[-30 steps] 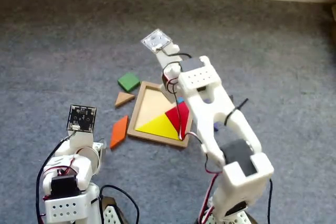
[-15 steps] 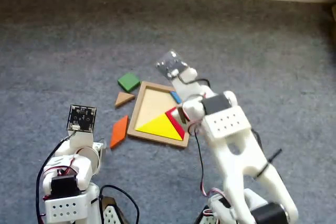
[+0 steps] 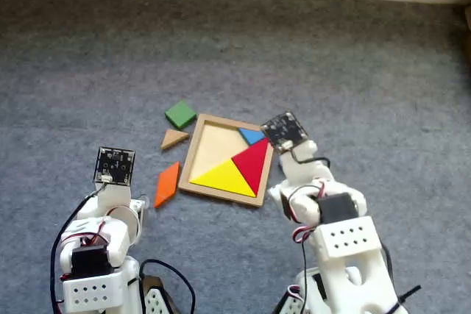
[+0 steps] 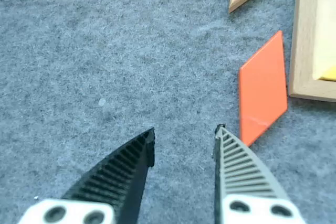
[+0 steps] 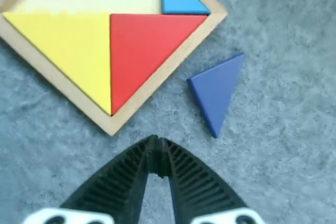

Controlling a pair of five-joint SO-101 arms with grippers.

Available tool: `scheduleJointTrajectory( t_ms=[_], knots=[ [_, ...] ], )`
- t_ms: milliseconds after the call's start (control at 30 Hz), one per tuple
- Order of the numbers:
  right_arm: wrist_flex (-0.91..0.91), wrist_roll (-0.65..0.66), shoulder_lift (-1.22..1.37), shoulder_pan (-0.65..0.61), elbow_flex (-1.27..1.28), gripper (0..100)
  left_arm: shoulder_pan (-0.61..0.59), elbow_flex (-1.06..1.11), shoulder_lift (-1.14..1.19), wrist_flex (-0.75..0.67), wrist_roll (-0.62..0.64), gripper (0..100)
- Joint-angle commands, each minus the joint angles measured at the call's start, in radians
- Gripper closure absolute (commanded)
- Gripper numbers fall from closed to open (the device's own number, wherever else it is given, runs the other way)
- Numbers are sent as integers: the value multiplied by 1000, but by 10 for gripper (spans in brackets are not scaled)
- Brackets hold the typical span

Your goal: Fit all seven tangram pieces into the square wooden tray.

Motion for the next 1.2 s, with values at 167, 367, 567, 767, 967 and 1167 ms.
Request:
scheduleJointTrajectory(
  t_ms=[167,367,567,767,967,1167],
  knots=[
    [-266,-141,-113,154,197,990,8,-13,-53,-15,-12,807],
    [-302,-193,-165,234,214,989,-56,-82,-51,-9,-48,814],
    [-302,-193,-170,232,219,989,-61,-225,-48,-8,-140,848],
    [-302,-193,-168,232,220,989,-30,-544,185,49,-192,846],
    [-325,-187,-170,232,242,989,59,-903,740,57,-236,824],
    [-377,-184,-173,231,275,988,82,-1251,1264,55,-239,748]
  ],
)
